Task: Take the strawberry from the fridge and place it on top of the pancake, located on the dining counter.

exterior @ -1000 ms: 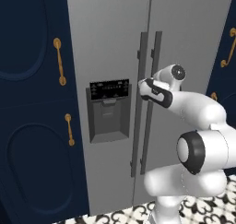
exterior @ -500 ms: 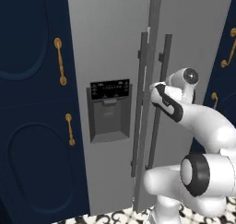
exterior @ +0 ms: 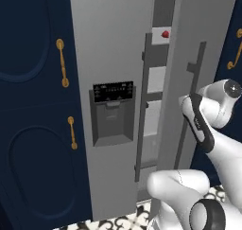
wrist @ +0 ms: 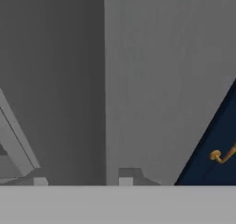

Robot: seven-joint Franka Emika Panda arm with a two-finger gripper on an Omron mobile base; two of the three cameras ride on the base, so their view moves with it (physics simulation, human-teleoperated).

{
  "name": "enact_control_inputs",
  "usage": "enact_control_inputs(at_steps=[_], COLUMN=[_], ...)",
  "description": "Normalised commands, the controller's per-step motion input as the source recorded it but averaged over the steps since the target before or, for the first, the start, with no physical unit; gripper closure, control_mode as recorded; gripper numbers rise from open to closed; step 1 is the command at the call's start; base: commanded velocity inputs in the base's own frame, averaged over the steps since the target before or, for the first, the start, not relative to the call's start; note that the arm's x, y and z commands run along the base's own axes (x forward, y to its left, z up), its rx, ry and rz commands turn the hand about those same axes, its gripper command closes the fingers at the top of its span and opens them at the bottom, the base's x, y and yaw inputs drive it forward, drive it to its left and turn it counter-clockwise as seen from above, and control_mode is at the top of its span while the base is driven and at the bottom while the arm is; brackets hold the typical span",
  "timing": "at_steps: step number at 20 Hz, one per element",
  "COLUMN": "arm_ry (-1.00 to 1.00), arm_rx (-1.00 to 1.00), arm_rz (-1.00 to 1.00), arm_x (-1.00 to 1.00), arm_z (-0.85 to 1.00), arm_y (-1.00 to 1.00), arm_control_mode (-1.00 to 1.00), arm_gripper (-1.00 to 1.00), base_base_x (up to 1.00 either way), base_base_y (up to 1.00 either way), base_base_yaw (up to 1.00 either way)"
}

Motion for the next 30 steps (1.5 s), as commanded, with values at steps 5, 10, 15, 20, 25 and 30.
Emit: enact_control_inputs(at_steps=[5, 10, 15, 20, 25, 30], arm_ry=[0.18, -0.03, -0.04, 0.03, 0.17, 0.14], arm_rx=[-0.02, -0.05, -0.14, -0.28, -0.35, -0.25], arm_rz=[0.00, 0.00, 0.06, 0.05, 0.00, 0.00], arm_x=[-0.29, -0.45, -0.88, -0.28, 0.25, 0.91], arm_z=[-0.06, -0.09, 0.17, 0.45, 0.01, -0.01], arm_y=[-0.52, -0.02, 0.62, 1.00, 1.00, 0.93], arm_control_mode=[-1.00, -1.00, -1.00, -1.00, -1.00, -1.00], arm_gripper=[-1.00, -1.00, -1.00, -1.00, -1.00, -1.00], base_base_x=[0.00, 0.00, 0.00, 0.00, 0.00, 0.00], base_base_y=[0.00, 0.00, 0.00, 0.00, 0.00, 0.00], base_base_yaw=[0.00, 0.00, 0.00, 0.00, 0.00, 0.00])
